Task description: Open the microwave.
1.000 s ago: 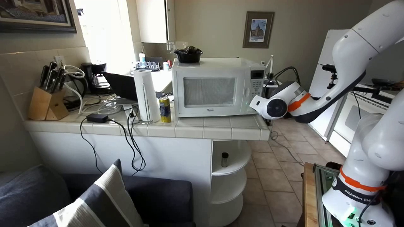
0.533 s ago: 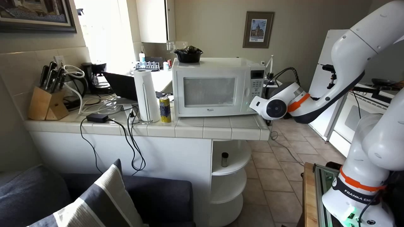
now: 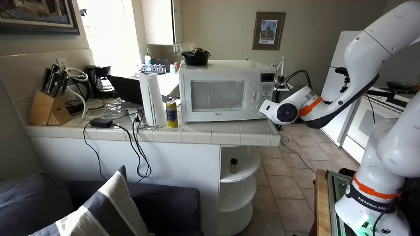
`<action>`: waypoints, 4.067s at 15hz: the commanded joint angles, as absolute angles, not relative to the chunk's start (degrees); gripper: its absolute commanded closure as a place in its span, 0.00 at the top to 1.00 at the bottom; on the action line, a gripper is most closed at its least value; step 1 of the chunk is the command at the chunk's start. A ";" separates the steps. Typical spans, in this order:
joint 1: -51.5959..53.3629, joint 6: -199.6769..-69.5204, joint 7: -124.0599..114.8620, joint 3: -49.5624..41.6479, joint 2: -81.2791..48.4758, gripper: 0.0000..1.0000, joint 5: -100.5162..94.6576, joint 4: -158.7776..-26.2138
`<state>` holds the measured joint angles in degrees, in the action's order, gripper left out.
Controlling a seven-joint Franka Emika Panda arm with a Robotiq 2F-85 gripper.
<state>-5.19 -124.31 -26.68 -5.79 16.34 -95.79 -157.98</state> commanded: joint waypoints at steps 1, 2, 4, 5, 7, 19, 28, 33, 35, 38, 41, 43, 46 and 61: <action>-4.33 -122.37 -27.31 -6.02 15.70 0.00 -97.63 -157.89; -4.38 -121.79 -27.75 -6.01 15.55 0.00 -98.07 -157.83; -4.49 -121.06 -27.88 -6.12 15.33 0.00 -98.83 -157.80; -4.50 -120.80 -27.84 -6.19 15.23 0.00 -99.17 -157.80; -4.51 -120.47 -28.02 -6.35 14.79 0.00 -100.08 -157.80; -4.92 -121.54 -29.96 -8.01 12.31 0.00 -109.54 -157.17; -5.40 -126.98 -36.00 -10.14 7.66 0.00 -117.26 -154.34; -6.36 -130.20 -40.59 -11.46 5.36 0.00 -120.16 -152.08; -6.74 -131.50 -42.76 -11.84 4.60 0.00 -121.70 -151.26; -7.25 -131.89 -45.66 -12.07 3.71 0.00 -123.60 -150.35; -7.70 -132.03 -47.68 -12.21 3.48 0.00 -124.98 -150.18; -7.99 -131.41 -48.55 -12.30 3.50 0.00 -127.14 -150.26; -8.78 -131.54 -49.56 -12.88 3.43 0.00 -130.75 -150.24; -10.57 -150.45 -43.21 -15.43 11.63 0.00 -136.06 -154.15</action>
